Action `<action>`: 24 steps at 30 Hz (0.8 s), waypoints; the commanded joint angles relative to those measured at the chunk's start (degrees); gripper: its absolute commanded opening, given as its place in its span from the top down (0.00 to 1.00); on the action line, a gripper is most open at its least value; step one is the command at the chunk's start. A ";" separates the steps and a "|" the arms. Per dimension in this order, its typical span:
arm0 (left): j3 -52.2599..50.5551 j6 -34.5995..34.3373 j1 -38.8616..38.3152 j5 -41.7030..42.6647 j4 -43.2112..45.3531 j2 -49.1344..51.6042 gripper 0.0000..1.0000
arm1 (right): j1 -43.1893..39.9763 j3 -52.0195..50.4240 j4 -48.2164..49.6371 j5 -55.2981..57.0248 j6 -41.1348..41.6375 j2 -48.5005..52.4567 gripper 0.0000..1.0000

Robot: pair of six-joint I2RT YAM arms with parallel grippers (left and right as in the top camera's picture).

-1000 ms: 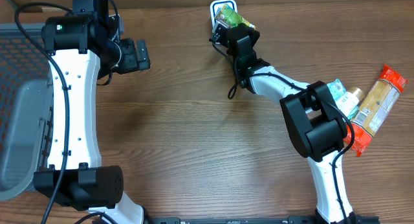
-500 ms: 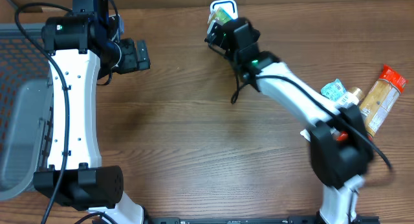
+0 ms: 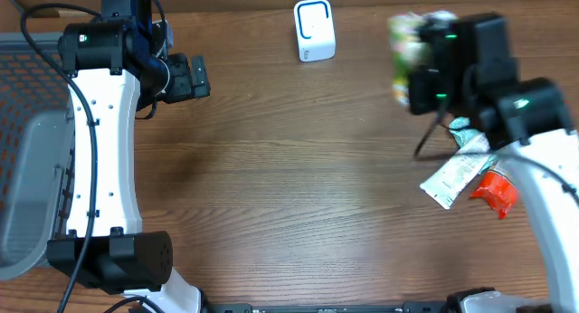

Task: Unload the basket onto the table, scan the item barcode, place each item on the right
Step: 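Carry the green snack pack right and lower it beside the other items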

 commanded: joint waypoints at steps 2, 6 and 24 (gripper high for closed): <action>0.04 -0.57 0.24 0.00 -0.11 0.59 0.00 | -10.29 -3.45 -4.24 0.20 17.29 1.33 0.96; 0.04 -0.57 0.24 0.02 -0.09 0.59 0.00 | -17.31 -12.81 -0.13 0.46 17.53 1.77 0.96; 0.02 -0.57 0.24 0.02 -0.09 0.59 0.00 | -26.71 -22.05 4.81 -10.03 12.26 1.22 0.50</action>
